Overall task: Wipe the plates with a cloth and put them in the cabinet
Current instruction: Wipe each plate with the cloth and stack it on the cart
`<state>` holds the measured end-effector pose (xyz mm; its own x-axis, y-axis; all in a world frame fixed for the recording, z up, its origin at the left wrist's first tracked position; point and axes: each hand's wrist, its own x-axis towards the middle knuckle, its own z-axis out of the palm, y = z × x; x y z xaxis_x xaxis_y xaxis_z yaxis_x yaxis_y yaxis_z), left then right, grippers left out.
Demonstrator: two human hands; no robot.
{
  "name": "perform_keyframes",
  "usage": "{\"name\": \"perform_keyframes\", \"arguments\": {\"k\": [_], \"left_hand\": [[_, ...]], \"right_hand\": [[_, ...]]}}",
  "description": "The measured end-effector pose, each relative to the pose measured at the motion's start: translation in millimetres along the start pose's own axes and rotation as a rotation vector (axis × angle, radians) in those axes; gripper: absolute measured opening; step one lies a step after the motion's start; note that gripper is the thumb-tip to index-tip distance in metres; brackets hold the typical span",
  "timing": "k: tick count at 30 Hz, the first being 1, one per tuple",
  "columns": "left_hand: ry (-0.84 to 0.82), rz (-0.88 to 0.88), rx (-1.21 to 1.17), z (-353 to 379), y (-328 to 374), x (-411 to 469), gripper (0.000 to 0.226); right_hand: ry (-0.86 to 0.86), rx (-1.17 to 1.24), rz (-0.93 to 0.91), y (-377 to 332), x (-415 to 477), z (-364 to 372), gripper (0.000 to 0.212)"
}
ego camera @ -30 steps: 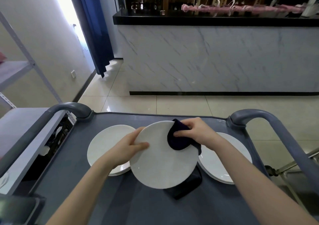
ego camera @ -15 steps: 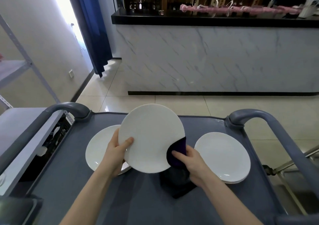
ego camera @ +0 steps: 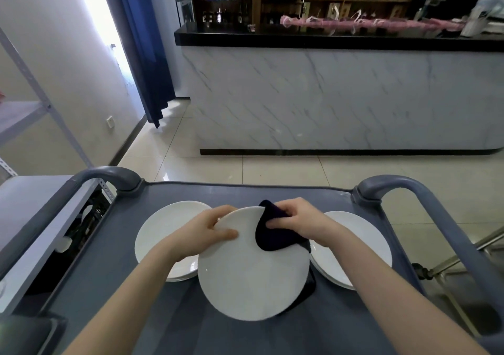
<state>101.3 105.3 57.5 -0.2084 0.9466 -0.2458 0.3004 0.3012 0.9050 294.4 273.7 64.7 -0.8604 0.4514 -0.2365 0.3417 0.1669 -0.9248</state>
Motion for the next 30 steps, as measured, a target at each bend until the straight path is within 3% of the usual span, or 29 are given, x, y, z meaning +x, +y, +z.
{"name": "perform_keyframes", "arguments": {"k": [5,8,12,15,19,25,30], "left_hand": [[0.373,0.01,-0.283,-1.1,-21.5,-8.4,0.012],[0.424,0.02,-0.602,21.6,-31.7,-12.5,0.037],[0.546,0.009,-0.783,48.0,-33.1,-6.1,0.039],[0.529,0.04,-0.743,37.8,-31.2,-5.9,0.035],[0.366,0.089,-0.515,11.8,-23.1,-17.0,0.043],[0.099,0.084,-0.102,4.0,-4.5,-16.4,0.044],[0.233,0.11,-0.176,4.9,-12.2,-19.7,0.037]], "right_hand": [[0.316,0.447,0.01,24.4,-5.1,13.5,0.011],[0.549,0.83,0.095,38.9,-3.8,36.0,0.017],[0.58,1.062,0.148,48.8,-4.5,61.0,0.02],[0.506,0.885,0.153,54.1,-9.5,52.9,0.026],[0.33,0.652,0.067,38.6,-10.7,18.8,0.025],[0.055,-0.026,-0.042,-9.2,6.0,-3.4,0.012],[0.162,0.096,-0.059,-1.8,8.7,8.2,0.007]]}}
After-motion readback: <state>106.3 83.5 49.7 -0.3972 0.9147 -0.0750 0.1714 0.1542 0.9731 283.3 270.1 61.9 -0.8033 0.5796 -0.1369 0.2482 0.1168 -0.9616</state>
